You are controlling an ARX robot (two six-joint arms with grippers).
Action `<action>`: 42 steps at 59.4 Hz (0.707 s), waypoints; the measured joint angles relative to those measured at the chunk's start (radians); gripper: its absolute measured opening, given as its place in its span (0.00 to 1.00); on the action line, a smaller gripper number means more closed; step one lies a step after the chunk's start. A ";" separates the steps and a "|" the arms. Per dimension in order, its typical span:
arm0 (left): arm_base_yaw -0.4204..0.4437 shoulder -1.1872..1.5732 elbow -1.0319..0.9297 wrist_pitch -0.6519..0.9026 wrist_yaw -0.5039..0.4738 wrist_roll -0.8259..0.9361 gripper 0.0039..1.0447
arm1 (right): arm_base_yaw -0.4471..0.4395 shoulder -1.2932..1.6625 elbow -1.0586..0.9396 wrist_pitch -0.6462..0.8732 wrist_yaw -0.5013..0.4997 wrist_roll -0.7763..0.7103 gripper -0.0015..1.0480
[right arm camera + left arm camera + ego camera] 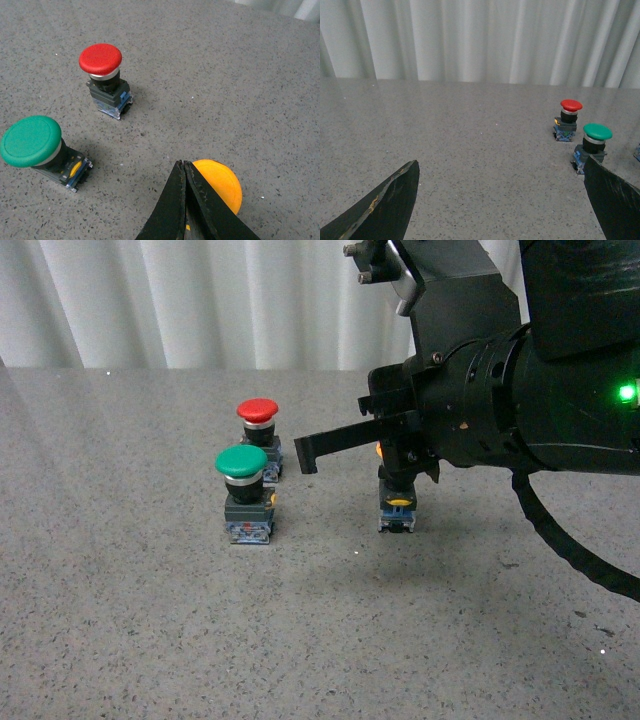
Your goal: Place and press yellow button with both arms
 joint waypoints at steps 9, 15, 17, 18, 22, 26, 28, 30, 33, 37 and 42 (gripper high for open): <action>0.000 0.000 0.000 0.000 0.000 0.000 0.94 | -0.021 0.039 0.009 -0.019 0.003 0.001 0.02; 0.000 0.000 0.000 0.000 0.000 0.000 0.94 | -0.021 0.047 0.018 -0.042 0.010 0.001 0.02; 0.000 0.000 0.000 0.000 0.000 0.000 0.94 | -0.021 0.048 0.020 -0.047 0.014 0.001 0.02; 0.000 0.000 0.000 0.000 0.000 0.000 0.94 | -0.021 0.048 0.021 -0.053 0.017 0.001 0.02; 0.000 0.000 0.000 0.000 0.000 0.000 0.94 | -0.021 0.059 0.032 -0.079 0.035 0.002 0.02; 0.000 0.000 0.000 0.000 0.000 0.000 0.94 | -0.021 0.059 0.040 -0.095 0.040 0.003 0.02; 0.000 0.000 0.000 0.000 0.000 0.000 0.94 | -0.021 0.059 0.043 -0.098 0.041 0.005 0.02; 0.000 0.000 0.000 0.000 0.000 0.000 0.94 | -0.021 0.058 0.045 -0.098 0.041 0.010 0.02; 0.000 0.000 0.000 0.000 0.000 0.000 0.94 | -0.023 0.053 0.045 -0.098 0.041 0.013 0.02; 0.000 0.000 0.000 0.000 0.000 0.000 0.94 | -0.030 0.037 0.044 -0.076 0.048 0.032 0.02; 0.000 0.000 0.000 0.000 0.000 0.000 0.94 | -0.040 -0.040 0.034 0.027 0.061 0.091 0.02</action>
